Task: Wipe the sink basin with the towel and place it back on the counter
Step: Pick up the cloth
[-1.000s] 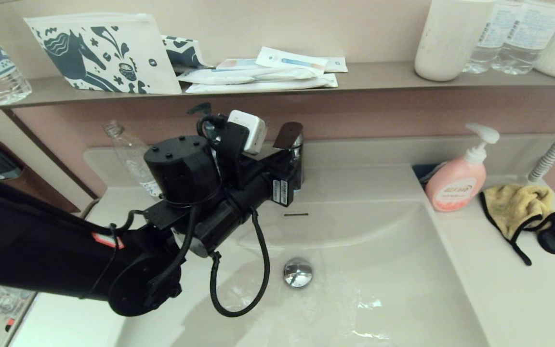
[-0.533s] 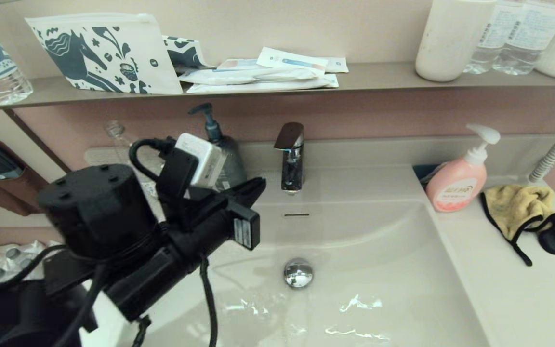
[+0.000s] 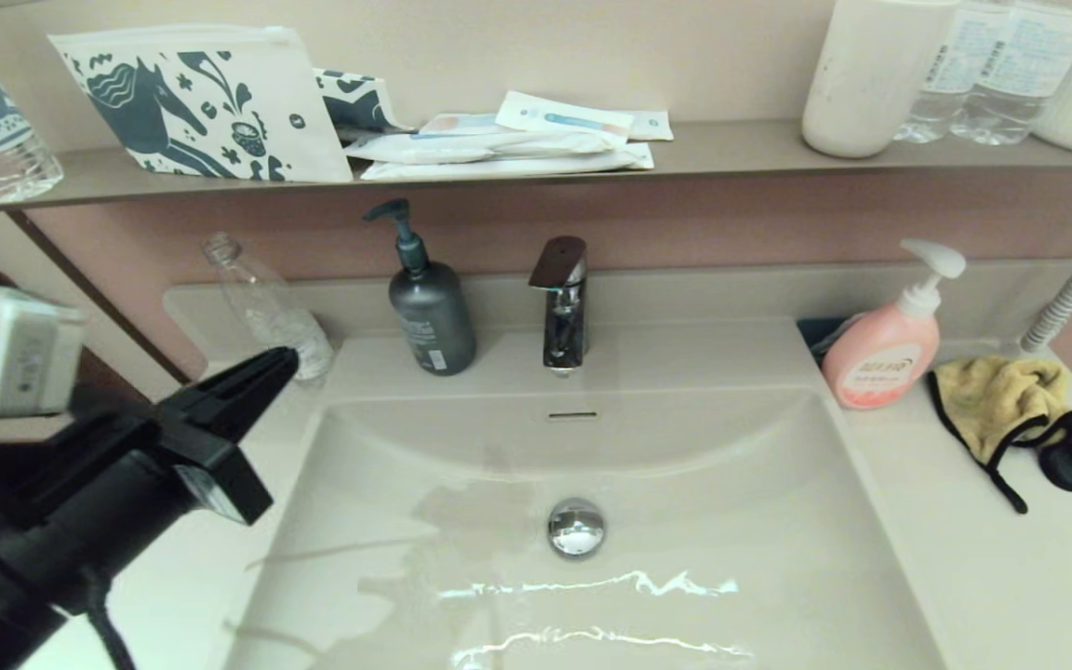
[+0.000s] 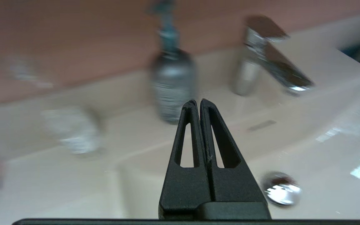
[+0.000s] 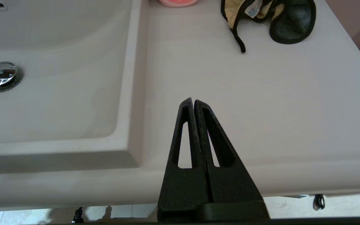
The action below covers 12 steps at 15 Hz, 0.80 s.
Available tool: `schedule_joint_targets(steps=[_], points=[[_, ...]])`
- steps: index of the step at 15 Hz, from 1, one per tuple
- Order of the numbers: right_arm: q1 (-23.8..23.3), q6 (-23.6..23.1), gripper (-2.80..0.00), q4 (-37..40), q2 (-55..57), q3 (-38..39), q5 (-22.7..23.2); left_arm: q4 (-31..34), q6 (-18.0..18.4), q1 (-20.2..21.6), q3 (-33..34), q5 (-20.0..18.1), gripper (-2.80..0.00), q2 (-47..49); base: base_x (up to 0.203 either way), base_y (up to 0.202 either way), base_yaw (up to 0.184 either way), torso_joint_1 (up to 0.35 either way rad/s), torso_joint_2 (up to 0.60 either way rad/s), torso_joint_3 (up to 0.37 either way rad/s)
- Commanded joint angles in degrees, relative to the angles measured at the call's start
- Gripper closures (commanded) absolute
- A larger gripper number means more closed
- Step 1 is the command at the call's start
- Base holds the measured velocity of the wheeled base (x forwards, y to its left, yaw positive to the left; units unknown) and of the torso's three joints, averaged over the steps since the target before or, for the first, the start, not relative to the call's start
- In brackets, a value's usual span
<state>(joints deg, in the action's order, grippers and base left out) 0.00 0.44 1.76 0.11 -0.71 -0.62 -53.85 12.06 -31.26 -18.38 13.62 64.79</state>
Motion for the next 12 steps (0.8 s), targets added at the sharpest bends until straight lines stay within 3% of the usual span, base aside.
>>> schedule_joint_targets(steps=[1,4,7,10,12], points=[[0.0,0.0,0.0,0.0,-0.02,0.0,0.01,4.01,1.01,5.45,0.46,0.39,0.0,-12.33,0.0,0.0,0.0,0.0,0.0,0.0],[0.0,0.0,0.0,0.0,-0.02,0.0,0.01,13.62,1.83,16.48,-0.37,0.72,0.0,-25.22,0.0,0.0,0.0,0.0,0.0,0.0],[0.0,0.0,0.0,0.0,-0.02,0.0,0.01,21.5,2.07,23.54,-0.12,0.63,0.0,-36.14,0.0,0.0,0.0,0.0,0.0,0.0],[0.07,0.0,0.0,0.0,-0.02,0.0,0.01,31.32,1.76,26.4,0.26,0.52,0.0,-46.85,0.0,0.0,0.0,0.0,0.0,0.0],[0.03,0.0,0.0,0.0,-0.02,0.0,0.01,33.67,1.09,29.05,1.02,1.71,0.0,-50.02,0.0,0.0,0.0,0.0,0.0,0.0]])
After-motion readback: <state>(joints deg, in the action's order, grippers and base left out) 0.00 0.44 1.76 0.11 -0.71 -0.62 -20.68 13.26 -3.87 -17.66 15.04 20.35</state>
